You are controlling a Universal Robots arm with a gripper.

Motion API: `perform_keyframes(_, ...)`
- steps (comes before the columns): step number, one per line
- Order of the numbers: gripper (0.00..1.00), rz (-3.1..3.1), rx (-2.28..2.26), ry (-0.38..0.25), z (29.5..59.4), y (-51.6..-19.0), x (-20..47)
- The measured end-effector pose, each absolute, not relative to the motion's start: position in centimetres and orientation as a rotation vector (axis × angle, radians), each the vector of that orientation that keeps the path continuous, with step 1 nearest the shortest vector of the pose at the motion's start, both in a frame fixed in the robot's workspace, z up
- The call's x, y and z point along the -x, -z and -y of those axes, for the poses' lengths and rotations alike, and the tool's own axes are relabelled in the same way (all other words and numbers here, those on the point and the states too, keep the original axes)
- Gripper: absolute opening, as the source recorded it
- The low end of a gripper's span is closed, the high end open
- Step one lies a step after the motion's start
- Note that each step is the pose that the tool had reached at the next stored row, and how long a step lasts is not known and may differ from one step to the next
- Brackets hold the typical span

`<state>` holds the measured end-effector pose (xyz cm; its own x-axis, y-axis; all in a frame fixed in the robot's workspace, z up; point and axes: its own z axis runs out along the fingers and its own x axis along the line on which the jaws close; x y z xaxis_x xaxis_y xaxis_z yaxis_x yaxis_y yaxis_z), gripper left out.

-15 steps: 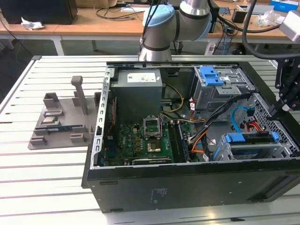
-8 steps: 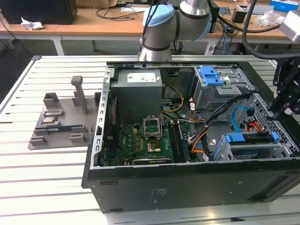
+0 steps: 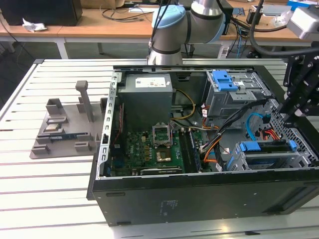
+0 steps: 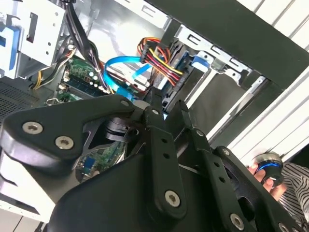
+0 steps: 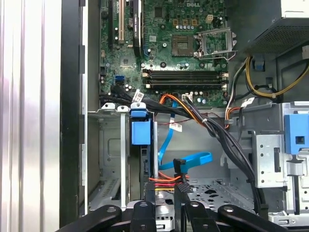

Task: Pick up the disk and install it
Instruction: 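Insert the second disk wire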

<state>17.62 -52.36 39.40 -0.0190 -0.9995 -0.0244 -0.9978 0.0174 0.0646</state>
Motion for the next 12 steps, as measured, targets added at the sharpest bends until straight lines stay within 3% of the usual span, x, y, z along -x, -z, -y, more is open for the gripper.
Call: perform_keyframes(12,0.30,2.220,-2.181,0.098,51.6,-39.0,-15.5)
